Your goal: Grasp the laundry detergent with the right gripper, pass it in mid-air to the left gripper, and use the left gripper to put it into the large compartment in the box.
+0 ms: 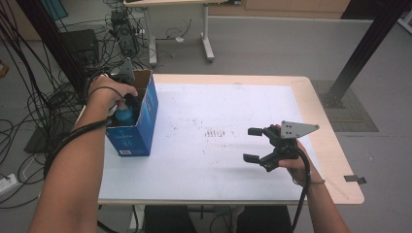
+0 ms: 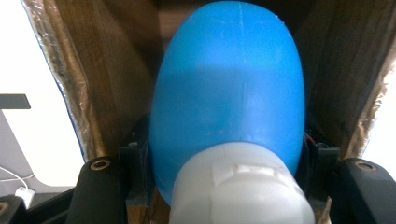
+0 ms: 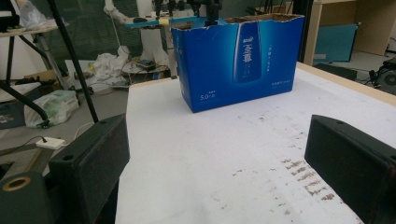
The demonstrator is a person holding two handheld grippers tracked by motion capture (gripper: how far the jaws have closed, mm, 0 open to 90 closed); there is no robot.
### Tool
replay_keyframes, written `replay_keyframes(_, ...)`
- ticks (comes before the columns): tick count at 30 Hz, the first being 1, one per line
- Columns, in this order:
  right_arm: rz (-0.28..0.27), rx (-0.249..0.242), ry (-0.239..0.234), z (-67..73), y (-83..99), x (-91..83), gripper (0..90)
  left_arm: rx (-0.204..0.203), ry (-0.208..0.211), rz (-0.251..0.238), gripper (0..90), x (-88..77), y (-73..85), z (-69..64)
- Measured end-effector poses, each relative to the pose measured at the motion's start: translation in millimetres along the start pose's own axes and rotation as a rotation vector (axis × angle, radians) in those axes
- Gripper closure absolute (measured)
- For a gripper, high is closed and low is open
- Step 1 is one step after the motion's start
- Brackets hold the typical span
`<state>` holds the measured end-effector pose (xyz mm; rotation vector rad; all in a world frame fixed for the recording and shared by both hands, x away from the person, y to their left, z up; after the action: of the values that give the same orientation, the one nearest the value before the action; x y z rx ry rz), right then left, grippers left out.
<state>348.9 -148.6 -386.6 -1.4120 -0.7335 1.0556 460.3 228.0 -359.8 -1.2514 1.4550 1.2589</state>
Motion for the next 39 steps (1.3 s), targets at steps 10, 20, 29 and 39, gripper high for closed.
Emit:
replay_keyframes(10,0.001,0.001,0.000,-0.3,0.4,-0.6,6.5,-0.008,-0.001,0.000,36.9,0.2,0.2,-0.4)
replay_keyframes(20,-0.001,0.001,-0.002,-0.2,0.7,0.0,6.5,-0.014,-0.008,0.011,31.9,-2.7,1.9,-1.0)
replay_keyframes(29,-0.001,0.000,-0.004,0.0,1.4,0.8,6.5,-0.010,0.008,-0.003,32.2,-9.7,3.1,-3.4)
replay_keyframes(39,0.002,0.000,-0.005,0.5,1.6,1.8,6.5,0.003,0.030,-0.010,31.9,-24.5,6.1,-8.0)
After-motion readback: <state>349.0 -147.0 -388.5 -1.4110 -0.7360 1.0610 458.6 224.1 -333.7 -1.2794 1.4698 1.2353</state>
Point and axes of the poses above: each handheld gripper's, and its own axes: x roughly forward along the jaws, y roughly out of its underside, z roughly to its left, the point moved 9 cm from there along x, roughly forward along the jaws, and after that the axes turned 9 degrees about y, right-handed, at the moved point
